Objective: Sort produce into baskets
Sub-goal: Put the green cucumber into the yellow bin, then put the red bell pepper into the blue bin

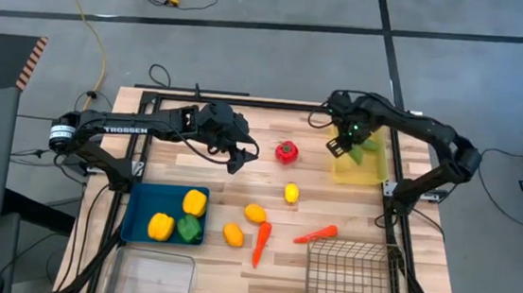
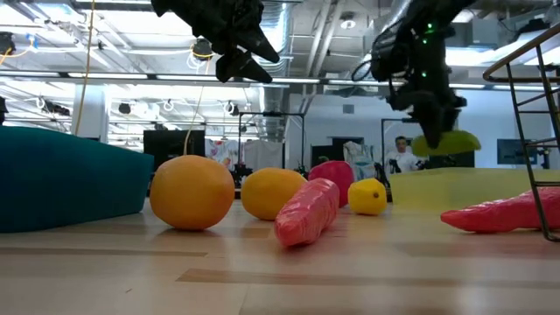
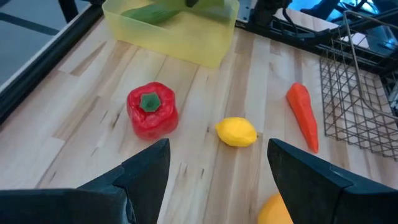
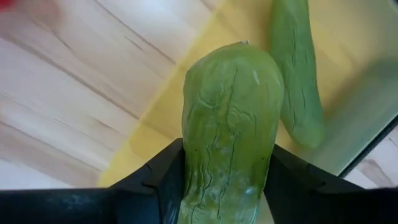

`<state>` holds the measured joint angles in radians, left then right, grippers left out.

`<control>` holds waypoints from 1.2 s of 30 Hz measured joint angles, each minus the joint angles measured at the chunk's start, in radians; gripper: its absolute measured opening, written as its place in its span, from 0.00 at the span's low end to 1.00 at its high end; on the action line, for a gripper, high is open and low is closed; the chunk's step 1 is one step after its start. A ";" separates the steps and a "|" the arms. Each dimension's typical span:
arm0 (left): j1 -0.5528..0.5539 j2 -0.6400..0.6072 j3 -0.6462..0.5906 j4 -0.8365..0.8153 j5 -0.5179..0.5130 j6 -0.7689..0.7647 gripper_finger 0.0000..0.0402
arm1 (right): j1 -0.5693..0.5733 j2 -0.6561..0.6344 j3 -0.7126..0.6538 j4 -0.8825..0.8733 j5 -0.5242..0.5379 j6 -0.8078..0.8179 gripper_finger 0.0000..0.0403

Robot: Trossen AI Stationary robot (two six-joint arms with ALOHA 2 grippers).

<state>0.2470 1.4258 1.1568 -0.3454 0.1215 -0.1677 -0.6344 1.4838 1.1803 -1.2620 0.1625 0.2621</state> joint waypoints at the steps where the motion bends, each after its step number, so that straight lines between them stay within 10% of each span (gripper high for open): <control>1: 0.000 0.000 0.000 0.000 0.000 0.000 0.64 | -0.008 0.002 -0.010 -0.001 0.000 -0.015 0.52; 36: 0.001 0.000 0.000 0.027 -0.232 -0.096 0.64 | -0.082 0.003 -0.058 0.005 0.000 -0.034 0.71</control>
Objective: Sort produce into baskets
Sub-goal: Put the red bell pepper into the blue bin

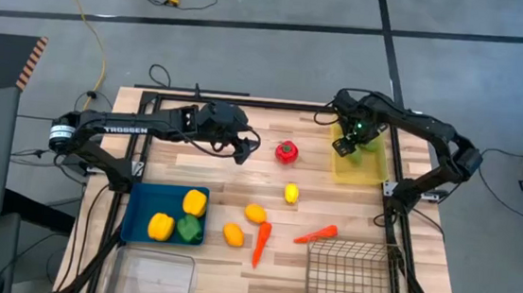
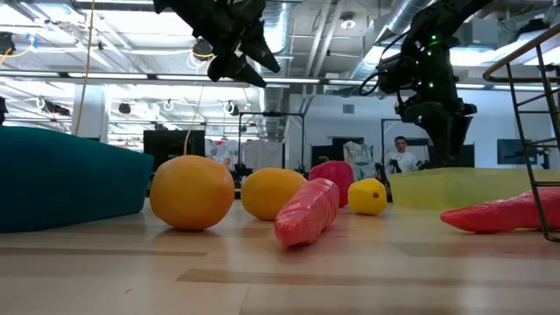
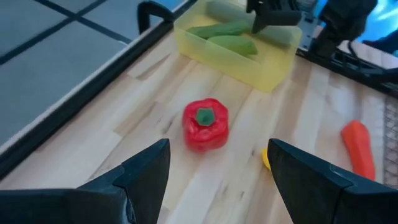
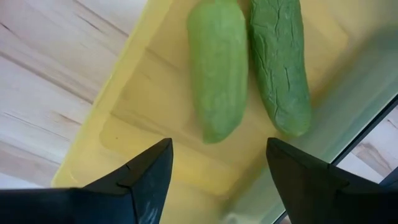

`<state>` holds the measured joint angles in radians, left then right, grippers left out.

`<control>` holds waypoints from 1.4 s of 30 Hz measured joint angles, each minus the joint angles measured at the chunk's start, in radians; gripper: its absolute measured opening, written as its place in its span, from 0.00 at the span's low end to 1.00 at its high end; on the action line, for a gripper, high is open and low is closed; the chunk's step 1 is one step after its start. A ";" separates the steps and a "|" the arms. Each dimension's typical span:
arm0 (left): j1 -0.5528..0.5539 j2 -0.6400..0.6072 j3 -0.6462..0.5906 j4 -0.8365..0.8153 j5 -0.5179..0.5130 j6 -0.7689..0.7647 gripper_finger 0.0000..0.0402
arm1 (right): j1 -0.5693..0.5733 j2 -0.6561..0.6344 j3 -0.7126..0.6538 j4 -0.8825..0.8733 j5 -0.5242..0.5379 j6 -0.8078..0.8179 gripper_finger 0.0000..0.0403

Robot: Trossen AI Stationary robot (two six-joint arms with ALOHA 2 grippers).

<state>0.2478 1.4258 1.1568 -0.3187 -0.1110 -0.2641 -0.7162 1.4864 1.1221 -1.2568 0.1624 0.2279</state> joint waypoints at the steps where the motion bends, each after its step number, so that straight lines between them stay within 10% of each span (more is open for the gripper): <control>1: 0.000 0.000 0.000 0.000 -0.003 0.011 0.64 | 0.000 0.000 0.000 0.000 0.000 0.000 0.71; 22: 0.000 0.066 0.000 0.076 0.052 0.104 0.99 | 0.001 0.000 0.000 0.001 -0.003 0.000 0.71; 42: -0.005 0.437 0.000 0.381 0.051 0.098 0.98 | 0.002 0.000 0.000 0.019 -0.004 0.000 0.71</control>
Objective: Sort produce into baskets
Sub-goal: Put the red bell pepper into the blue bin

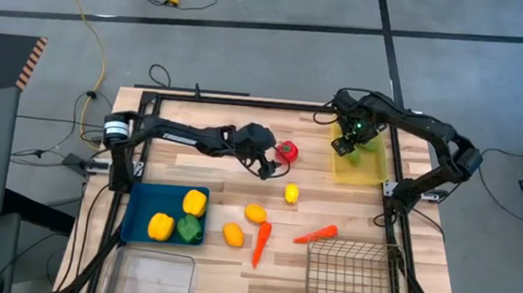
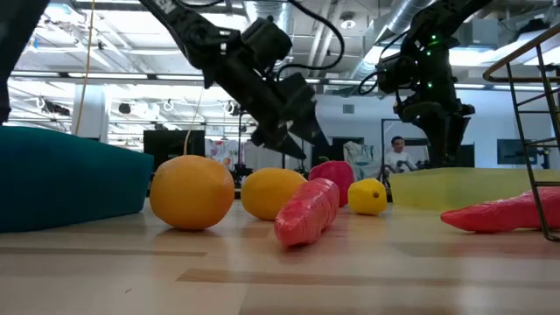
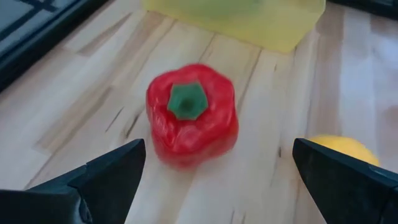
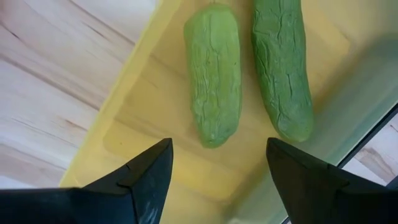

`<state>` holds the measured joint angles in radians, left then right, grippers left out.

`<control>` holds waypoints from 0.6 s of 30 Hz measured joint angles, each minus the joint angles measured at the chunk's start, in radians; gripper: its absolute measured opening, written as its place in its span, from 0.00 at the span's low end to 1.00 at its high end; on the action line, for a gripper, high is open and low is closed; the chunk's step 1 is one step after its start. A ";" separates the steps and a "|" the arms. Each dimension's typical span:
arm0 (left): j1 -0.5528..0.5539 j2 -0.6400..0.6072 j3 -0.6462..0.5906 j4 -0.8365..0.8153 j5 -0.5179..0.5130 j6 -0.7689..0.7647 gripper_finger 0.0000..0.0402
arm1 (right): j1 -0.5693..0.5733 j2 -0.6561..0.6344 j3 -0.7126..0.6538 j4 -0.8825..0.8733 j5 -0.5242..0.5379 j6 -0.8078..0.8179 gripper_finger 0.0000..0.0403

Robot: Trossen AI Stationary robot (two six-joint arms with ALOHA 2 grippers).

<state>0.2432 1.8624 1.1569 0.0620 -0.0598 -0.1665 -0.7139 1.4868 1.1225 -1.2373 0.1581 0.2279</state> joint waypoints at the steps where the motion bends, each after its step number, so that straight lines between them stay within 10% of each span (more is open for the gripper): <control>1: 0.000 0.012 0.000 0.015 -0.001 0.003 0.98 | 0.000 0.000 0.000 0.001 0.000 0.000 0.71; 18: 0.010 0.104 0.003 0.191 -0.070 0.015 0.98 | 0.001 0.000 0.000 0.047 -0.001 0.000 0.71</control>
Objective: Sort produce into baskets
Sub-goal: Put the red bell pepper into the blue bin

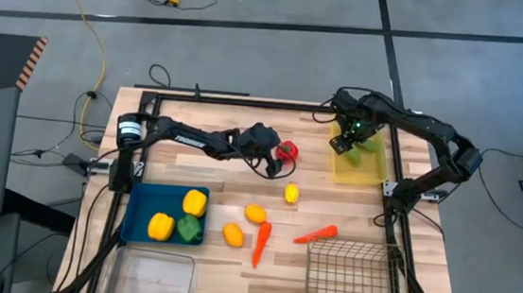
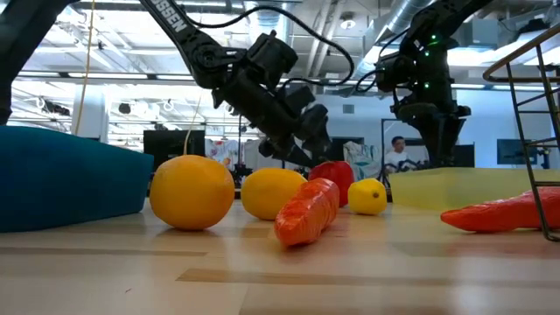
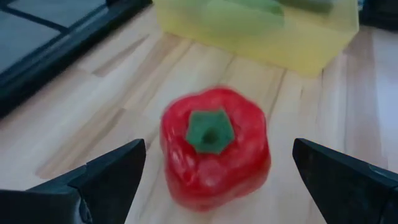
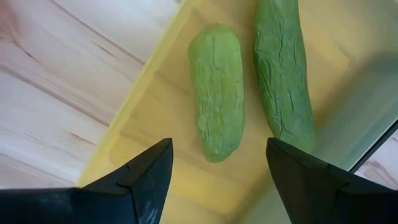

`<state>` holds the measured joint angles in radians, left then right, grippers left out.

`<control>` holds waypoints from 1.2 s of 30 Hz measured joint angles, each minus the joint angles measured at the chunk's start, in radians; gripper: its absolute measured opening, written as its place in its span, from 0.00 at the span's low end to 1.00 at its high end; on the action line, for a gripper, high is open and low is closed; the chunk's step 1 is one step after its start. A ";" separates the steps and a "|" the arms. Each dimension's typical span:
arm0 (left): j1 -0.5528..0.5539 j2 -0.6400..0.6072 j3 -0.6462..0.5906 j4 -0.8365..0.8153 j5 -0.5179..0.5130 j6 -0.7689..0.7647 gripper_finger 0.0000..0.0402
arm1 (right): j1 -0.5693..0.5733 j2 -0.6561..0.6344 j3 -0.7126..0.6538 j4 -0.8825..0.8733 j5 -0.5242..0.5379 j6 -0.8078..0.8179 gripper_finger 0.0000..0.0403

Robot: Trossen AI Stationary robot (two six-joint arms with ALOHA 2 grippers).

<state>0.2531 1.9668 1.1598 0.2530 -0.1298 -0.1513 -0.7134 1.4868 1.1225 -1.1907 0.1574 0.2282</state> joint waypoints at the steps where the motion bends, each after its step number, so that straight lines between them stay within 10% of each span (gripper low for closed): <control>1: 0.000 0.002 -0.001 -0.002 0.001 -0.001 0.98 | 0.002 0.000 0.000 0.000 0.000 0.000 0.71; 21: 0.011 0.214 0.189 0.003 -0.020 -0.005 0.97 | 0.015 0.000 0.000 -0.002 -0.001 0.000 0.71; 36: 0.004 0.158 0.226 -0.152 -0.009 0.018 0.75 | 0.026 0.000 0.000 -0.001 -0.001 0.000 0.71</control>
<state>0.2569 2.1248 1.3853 0.1014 -0.1390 -0.1332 -0.6876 1.4868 1.1229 -1.1919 0.1566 0.2279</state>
